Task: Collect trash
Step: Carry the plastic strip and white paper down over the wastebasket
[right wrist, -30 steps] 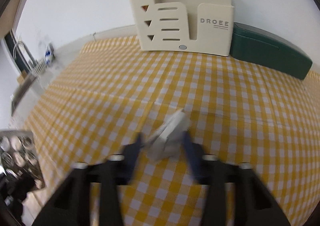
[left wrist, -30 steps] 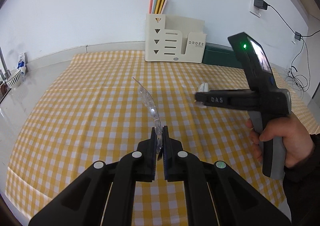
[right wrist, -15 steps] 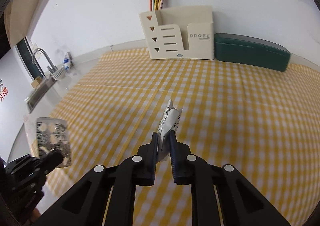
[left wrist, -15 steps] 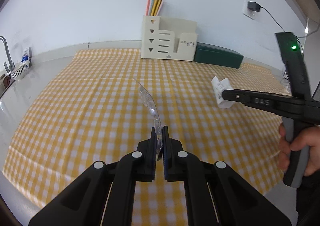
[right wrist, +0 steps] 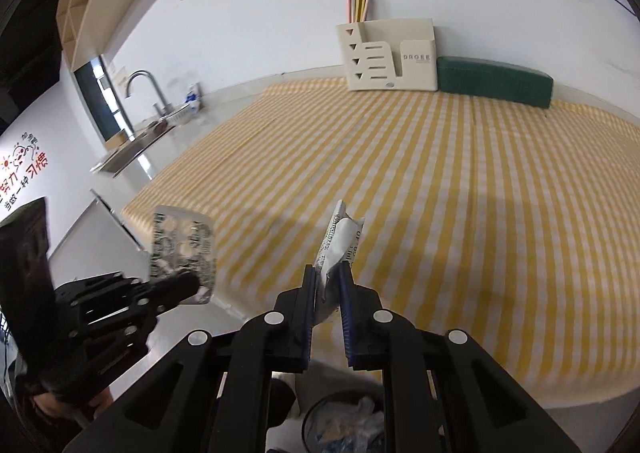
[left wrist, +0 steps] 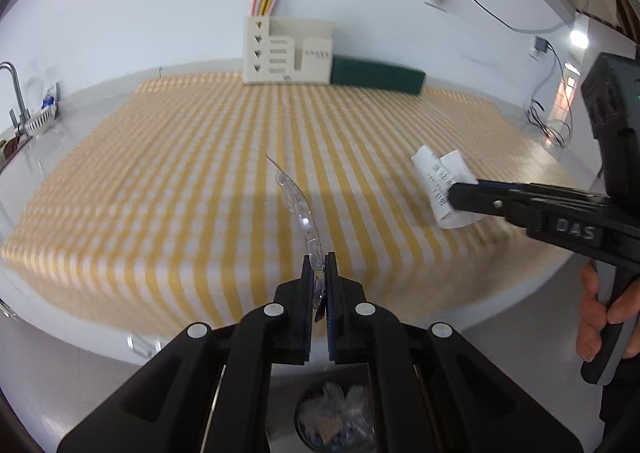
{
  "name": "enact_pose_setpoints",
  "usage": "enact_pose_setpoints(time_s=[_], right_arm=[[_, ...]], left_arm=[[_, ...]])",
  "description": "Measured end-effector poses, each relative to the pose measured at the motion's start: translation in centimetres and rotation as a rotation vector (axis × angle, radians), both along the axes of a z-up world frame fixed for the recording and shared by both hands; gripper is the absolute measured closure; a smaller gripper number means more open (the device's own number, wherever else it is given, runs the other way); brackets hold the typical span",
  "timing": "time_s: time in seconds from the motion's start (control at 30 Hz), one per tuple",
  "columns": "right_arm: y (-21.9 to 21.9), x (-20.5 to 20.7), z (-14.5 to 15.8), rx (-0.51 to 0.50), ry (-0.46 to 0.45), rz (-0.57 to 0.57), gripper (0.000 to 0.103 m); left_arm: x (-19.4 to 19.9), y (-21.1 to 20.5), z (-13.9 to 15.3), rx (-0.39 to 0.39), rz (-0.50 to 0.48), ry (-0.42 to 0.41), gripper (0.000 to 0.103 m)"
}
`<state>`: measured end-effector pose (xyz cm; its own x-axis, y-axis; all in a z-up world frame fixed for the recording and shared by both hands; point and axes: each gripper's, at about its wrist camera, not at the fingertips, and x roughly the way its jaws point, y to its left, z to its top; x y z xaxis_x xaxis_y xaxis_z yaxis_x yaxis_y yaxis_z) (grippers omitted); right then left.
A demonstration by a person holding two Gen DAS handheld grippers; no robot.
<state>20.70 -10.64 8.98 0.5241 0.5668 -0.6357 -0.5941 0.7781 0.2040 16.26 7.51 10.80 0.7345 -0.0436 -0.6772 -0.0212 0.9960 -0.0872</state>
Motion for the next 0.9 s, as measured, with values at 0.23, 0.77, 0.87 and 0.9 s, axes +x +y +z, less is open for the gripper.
enact_pose_setpoints(time_s=[0.23,0.77,0.87,0.9], right_arm=[[-2.9,-7.8,-2.3,0.036,0.04,0.023,0.087],[-4.3,-14.6,-16.6,-0.016,0.281,0.022,0.086],[-4.4,-14.0,-19.3,-0.029,0.337,0.003,0.086],[-4.5,-13.7,-20.2,-0.03,0.354,-0.002,0.086]], left_arm=[[-6.6,-1.4,-3.4,-0.038,-0.05,0.032,0.097],[-12.5,-3.1,-16.7,-0.114,-0.038,0.236,0.097],[-12.2,-3.4,-19.5,-0.128,-0.045,0.288,0.097],[-12.1,-3.6,-20.6,-0.133,-0.049,0.306,0.097]])
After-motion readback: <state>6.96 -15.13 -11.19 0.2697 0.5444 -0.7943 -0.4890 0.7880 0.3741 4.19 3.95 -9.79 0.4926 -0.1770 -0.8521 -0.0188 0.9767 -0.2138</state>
